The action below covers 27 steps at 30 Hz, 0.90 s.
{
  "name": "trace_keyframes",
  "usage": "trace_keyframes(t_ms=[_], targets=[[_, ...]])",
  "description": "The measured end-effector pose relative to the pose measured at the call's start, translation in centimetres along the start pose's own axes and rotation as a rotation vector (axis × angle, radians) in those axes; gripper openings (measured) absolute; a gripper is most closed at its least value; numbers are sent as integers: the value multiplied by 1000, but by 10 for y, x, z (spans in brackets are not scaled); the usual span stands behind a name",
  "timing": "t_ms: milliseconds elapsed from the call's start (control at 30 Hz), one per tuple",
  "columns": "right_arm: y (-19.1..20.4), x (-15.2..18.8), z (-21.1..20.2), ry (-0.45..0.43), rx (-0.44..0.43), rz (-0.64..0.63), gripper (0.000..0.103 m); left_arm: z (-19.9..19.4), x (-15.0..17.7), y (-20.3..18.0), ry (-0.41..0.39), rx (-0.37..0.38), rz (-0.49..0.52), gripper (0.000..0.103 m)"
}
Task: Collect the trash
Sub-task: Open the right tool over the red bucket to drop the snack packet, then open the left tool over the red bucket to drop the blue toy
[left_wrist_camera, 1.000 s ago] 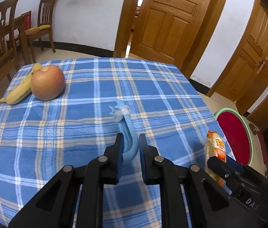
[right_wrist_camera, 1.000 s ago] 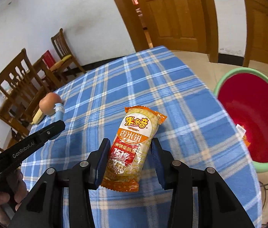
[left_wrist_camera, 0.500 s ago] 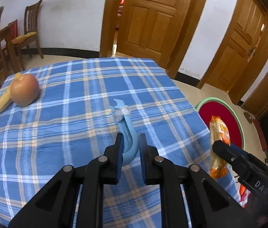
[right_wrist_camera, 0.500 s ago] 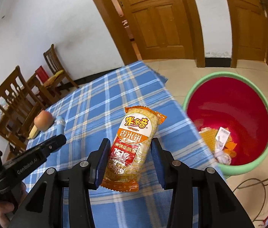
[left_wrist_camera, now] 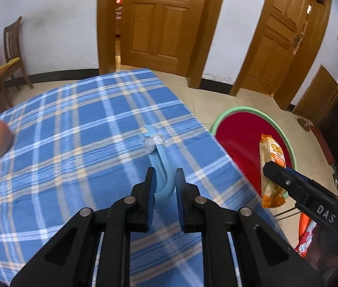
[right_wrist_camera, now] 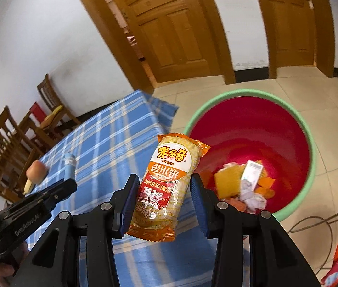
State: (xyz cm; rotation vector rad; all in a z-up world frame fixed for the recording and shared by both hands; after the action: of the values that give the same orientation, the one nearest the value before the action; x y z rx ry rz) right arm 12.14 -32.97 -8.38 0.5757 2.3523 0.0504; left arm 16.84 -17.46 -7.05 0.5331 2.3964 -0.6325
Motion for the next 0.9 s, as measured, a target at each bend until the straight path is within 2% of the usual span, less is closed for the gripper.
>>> trace_keyframes(t_ms=[567, 900], targets=[[-81, -8, 35, 49, 90, 132, 47, 56, -6, -75, 80, 111, 112, 15], [-108, -10, 27, 37, 94, 197, 48, 78, -7, -99, 108, 127, 155, 15]])
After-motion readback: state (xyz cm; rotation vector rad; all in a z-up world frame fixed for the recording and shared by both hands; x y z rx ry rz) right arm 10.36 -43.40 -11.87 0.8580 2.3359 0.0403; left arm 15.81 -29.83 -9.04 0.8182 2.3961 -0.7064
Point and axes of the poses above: each gripper's, at about its wrist camera, not at the fingertips, and z roughly the way its jaws point, y to its left, x to its underside, the point moved 9 cm from there along z, roughly the way its jaws point, and after that the axes turned 12 degrees about x, right-handed, at the moved point
